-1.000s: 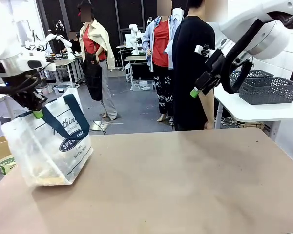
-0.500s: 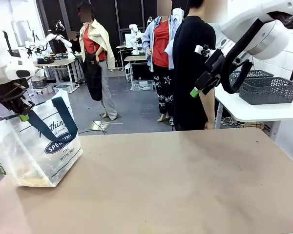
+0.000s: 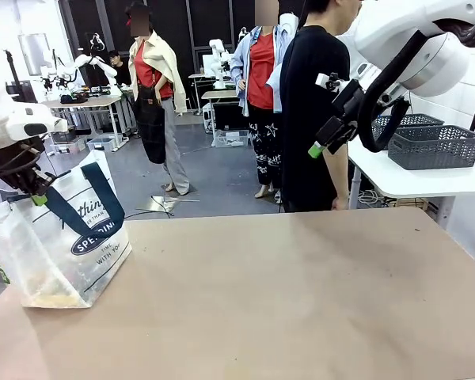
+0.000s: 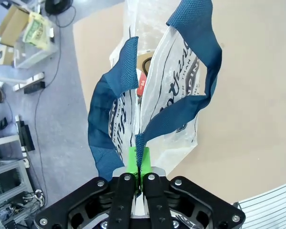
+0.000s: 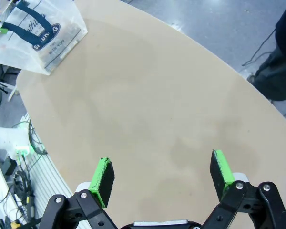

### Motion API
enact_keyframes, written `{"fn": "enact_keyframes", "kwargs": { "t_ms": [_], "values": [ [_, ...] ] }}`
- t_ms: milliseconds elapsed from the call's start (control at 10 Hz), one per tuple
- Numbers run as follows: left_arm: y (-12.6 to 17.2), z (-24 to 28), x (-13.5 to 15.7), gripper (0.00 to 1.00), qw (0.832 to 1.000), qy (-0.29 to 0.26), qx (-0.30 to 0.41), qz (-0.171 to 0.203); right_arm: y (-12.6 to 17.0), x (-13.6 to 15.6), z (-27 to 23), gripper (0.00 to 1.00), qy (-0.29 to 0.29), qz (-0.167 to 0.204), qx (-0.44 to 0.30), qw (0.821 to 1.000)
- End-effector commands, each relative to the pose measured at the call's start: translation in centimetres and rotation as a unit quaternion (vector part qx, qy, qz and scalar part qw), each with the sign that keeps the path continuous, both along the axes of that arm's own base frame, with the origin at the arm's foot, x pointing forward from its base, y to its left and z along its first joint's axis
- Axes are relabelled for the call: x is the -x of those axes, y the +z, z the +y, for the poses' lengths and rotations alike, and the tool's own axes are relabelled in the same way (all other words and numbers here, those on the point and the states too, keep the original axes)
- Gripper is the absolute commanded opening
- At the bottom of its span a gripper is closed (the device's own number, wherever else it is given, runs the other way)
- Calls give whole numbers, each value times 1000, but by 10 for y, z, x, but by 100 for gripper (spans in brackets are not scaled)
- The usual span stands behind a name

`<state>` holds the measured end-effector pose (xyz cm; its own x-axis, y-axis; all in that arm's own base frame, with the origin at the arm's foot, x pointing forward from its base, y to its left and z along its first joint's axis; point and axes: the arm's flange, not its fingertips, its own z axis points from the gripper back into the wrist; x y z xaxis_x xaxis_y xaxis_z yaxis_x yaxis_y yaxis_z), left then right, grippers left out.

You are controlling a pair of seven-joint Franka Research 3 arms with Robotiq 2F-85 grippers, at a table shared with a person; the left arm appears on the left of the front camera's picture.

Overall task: Transfer purchased items from the store into the shopping bag.
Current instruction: Move the Reusable shopping bag to the right side of the table.

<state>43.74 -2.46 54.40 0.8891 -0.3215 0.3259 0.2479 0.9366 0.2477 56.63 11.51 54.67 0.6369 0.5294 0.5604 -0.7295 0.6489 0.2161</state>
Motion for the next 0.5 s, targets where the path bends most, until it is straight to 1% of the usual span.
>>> {"fn": "enact_keyframes", "kwargs": {
  "t_ms": [0, 400],
  "values": [
    [3, 2, -3, 0, 1000, -8, -9, 3, 3, -3, 1, 100, -2, 9, 4, 1000],
    [3, 2, -3, 0, 1000, -8, -9, 3, 3, -3, 1, 100, -2, 9, 4, 1000]
  ]
}}
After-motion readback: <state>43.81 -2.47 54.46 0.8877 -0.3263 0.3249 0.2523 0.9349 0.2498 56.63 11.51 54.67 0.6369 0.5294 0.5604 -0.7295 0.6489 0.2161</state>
